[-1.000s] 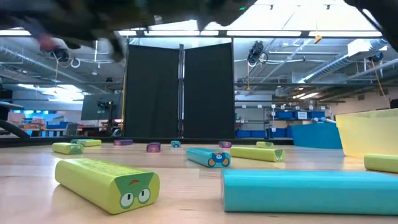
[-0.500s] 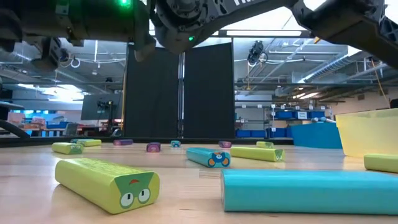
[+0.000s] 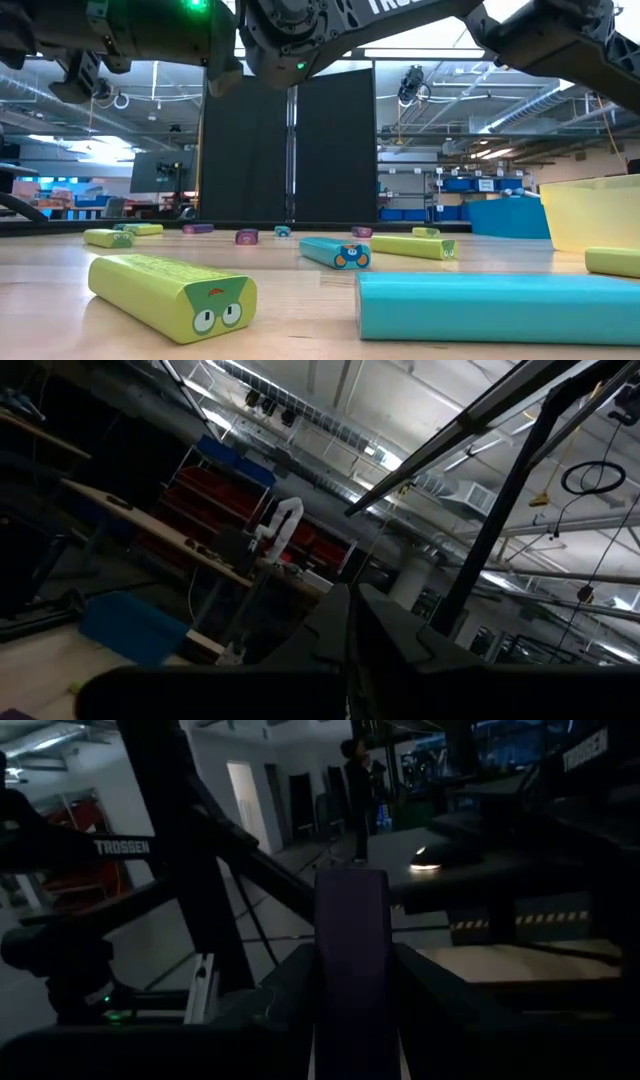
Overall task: Sort blocks
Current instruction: Put the violet block into the transparent bin
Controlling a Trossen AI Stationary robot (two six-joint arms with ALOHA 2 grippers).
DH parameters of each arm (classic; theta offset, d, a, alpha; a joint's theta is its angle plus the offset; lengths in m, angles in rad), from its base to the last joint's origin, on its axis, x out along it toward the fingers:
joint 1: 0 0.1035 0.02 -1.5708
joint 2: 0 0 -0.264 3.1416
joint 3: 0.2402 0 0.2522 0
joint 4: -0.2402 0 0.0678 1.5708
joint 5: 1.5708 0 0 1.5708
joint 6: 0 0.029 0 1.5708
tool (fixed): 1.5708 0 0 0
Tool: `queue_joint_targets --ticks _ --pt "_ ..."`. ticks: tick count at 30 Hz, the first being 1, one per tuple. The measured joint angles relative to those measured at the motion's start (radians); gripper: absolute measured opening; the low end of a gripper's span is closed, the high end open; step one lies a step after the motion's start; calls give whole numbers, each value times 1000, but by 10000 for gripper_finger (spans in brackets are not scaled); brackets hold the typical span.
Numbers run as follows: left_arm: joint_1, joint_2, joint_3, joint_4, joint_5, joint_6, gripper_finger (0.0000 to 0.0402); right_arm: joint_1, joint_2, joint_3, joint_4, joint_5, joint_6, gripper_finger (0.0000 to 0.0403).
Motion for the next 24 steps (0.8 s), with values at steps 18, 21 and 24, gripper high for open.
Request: queue_joint_targets --ticks 18,21,24 --pt "0 0 0 -136 201 136 31 -11 -150 -44 -313 97 -235 115" --pt "0 0 0 -151 201 137 31 -16 -190 -127 -326 116 -232 115" --pt "0 0 0 -171 205 137 31 -17 -246 -261 -314 180 -231 115"
